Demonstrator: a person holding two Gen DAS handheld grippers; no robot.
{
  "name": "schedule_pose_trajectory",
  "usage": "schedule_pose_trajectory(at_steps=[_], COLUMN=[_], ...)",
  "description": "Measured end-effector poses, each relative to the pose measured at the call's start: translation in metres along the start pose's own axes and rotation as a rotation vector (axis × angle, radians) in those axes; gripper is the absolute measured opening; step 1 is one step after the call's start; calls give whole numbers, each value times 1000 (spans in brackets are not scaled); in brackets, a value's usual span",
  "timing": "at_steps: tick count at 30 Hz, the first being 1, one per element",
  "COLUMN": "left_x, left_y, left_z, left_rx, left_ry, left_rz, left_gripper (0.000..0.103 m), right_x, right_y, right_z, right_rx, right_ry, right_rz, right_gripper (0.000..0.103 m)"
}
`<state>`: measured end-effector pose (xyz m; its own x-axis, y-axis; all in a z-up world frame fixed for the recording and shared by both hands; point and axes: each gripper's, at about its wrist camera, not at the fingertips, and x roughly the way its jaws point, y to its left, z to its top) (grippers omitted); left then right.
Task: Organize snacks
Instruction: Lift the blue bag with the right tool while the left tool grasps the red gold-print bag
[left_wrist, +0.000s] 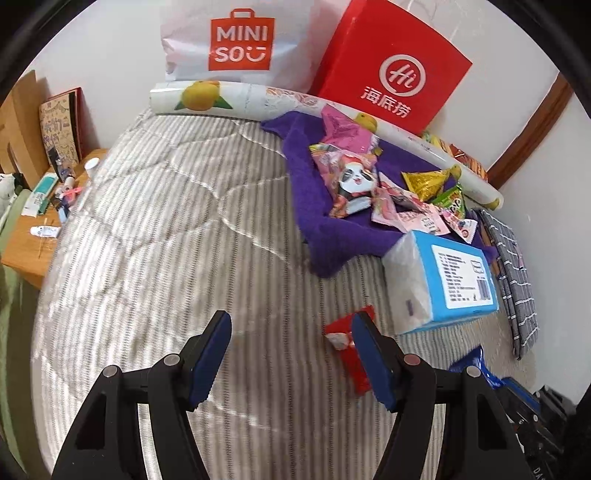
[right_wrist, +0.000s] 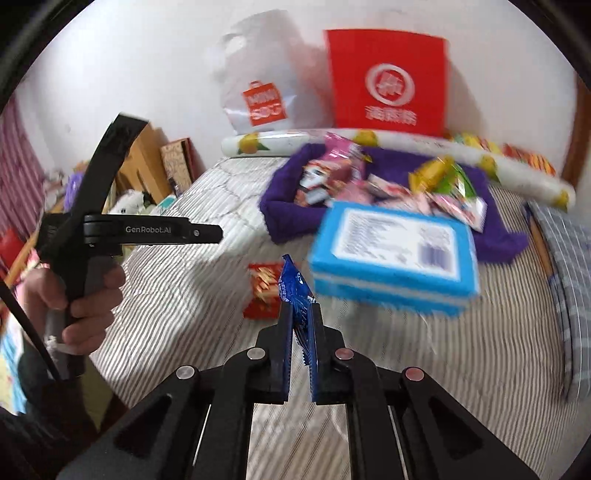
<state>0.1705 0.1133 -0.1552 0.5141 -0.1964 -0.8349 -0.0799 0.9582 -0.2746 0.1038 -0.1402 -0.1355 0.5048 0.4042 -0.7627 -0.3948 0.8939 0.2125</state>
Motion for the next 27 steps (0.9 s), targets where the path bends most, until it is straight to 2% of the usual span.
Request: schedule_pose_trajectory(at_steps=[7, 10, 12, 15, 16, 17, 18, 20, 27], left_x=[14, 17, 18, 19, 20, 20, 21, 22, 18], left_y=[-22, -30, -33, -33, -32, -31, -31, -30, -28], left_z=[-9, -11, -11, -12, -12, -13, -13, -14, -20], left_rx=[-2, 17, 23, 17, 15, 14, 13, 9, 25], left_ry=[22, 29, 30, 30, 31, 33, 36, 41, 45], left_rz=[-28, -20, -17, -21, -21, -18, -14, -7, 7], left_gripper=[66, 66, 66, 66, 66, 66, 66, 66, 66], right_x=[0, 1, 2, 0, -1, -2, -3, -3, 29], right_y=[-67, -83, -91, -100, -101, -102, -103, -99, -88], right_z=[-37, -44, -47, -51, -53, -54, -54, -53, -51], right_rx=[169, 195, 211, 202, 193, 178, 162, 112, 11], right_ry=[68, 77, 85, 100, 100, 101, 100, 87, 129], right_rz=[-42, -55, -70, -109, -115, -118, -117, -115, -106], right_gripper=[7, 7, 12, 13, 16, 28, 43, 56, 60])
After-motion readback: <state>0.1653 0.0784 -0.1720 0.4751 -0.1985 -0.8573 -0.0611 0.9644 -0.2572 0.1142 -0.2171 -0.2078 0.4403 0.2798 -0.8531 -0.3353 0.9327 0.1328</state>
